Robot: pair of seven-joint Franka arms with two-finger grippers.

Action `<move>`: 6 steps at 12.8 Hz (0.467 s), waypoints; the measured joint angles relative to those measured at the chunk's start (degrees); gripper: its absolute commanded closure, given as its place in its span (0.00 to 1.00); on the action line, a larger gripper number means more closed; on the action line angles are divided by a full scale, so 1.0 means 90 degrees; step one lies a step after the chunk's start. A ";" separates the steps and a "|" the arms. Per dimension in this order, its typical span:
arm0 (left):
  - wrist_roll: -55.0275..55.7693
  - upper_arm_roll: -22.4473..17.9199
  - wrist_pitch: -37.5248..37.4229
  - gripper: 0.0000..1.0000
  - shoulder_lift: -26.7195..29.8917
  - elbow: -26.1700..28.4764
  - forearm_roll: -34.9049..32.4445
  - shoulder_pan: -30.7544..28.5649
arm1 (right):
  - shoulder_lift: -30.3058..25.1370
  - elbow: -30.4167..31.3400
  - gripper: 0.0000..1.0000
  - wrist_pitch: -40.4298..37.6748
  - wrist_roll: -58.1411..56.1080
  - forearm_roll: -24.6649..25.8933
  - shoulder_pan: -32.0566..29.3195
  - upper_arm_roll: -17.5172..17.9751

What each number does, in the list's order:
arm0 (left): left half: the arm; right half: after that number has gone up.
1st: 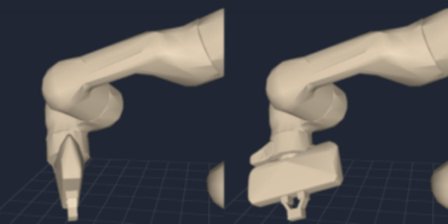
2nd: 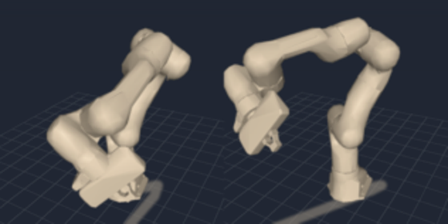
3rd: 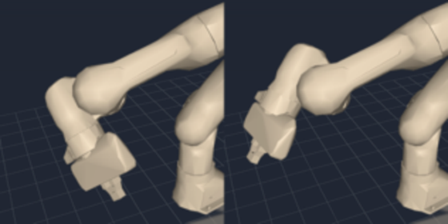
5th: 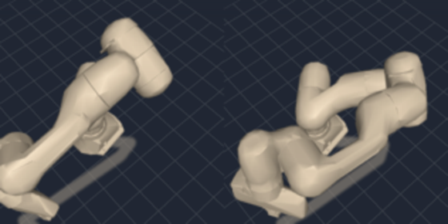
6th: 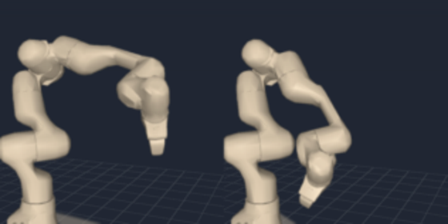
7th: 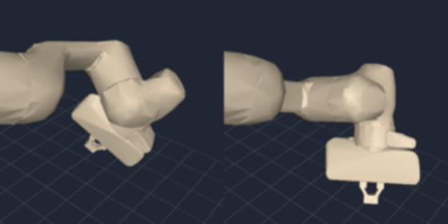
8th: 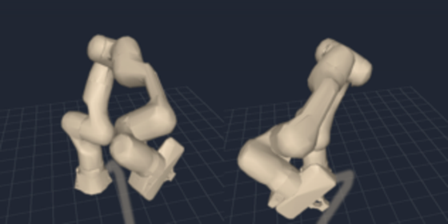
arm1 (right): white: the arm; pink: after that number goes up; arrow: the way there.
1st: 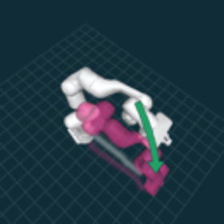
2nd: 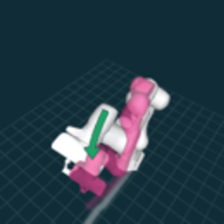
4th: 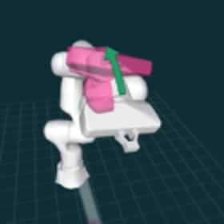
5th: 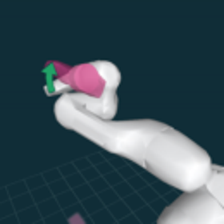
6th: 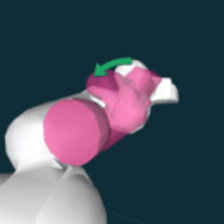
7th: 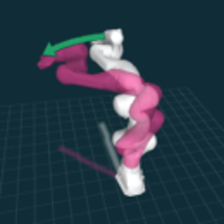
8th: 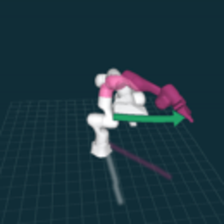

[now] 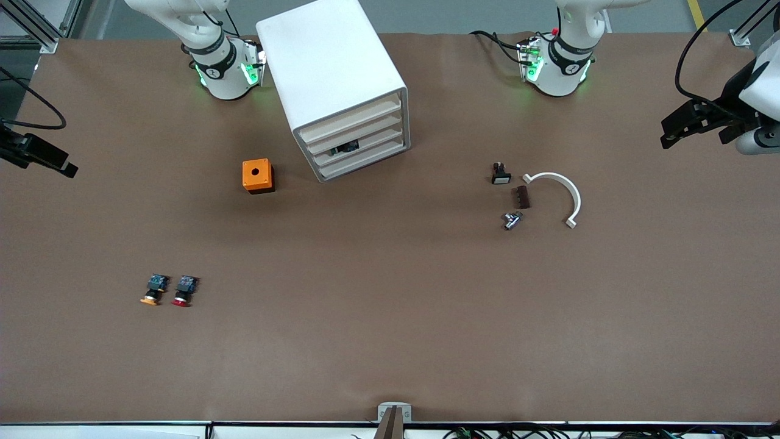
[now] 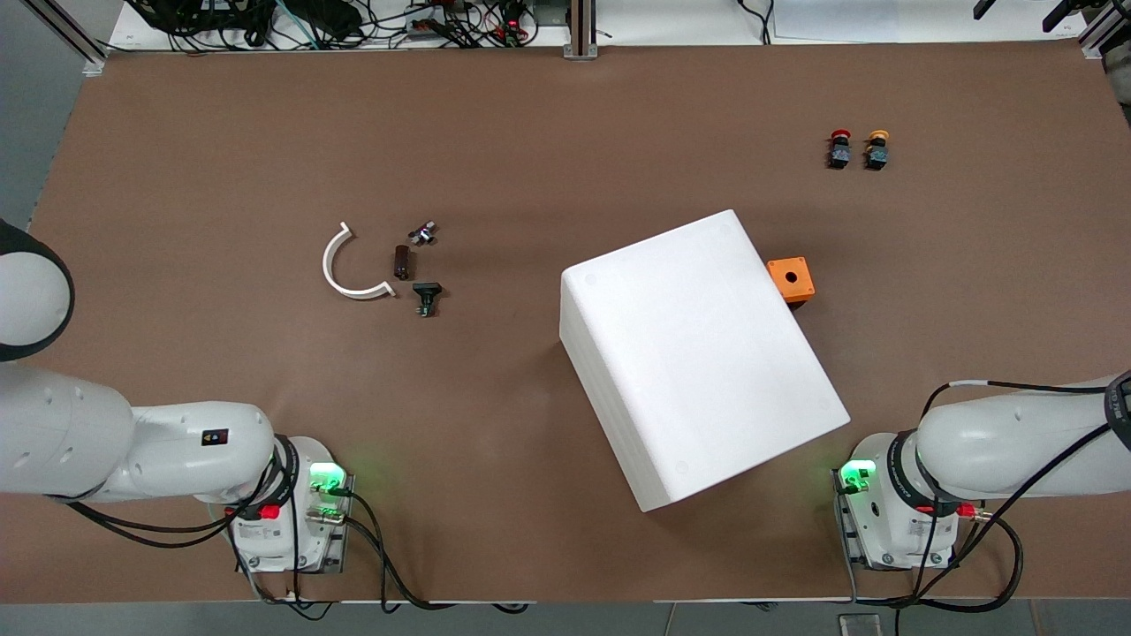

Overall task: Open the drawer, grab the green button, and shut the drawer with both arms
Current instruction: 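Reach the left gripper toward the white cabinet's drawer handle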

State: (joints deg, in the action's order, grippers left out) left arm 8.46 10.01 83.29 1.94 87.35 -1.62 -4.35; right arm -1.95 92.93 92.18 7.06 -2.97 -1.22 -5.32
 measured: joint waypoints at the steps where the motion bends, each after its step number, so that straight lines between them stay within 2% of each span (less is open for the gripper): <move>1: 0.0000 0.0000 -0.0041 0.00 0.0000 0.0000 0.0000 -0.0006 | 0.0000 0.0000 0.00 0.0000 0.0000 0.0000 0.0000 0.0000; 6: 0.0000 0.0032 -0.0158 0.00 -0.0203 0.0009 0.0000 0.0010 | 0.0000 0.0000 0.00 0.0000 0.0001 0.0000 0.0000 0.0000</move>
State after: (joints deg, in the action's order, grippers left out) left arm 8.46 10.30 81.88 0.11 87.43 -1.62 -4.26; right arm -1.95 92.93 92.18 7.07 -2.97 -1.22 -5.33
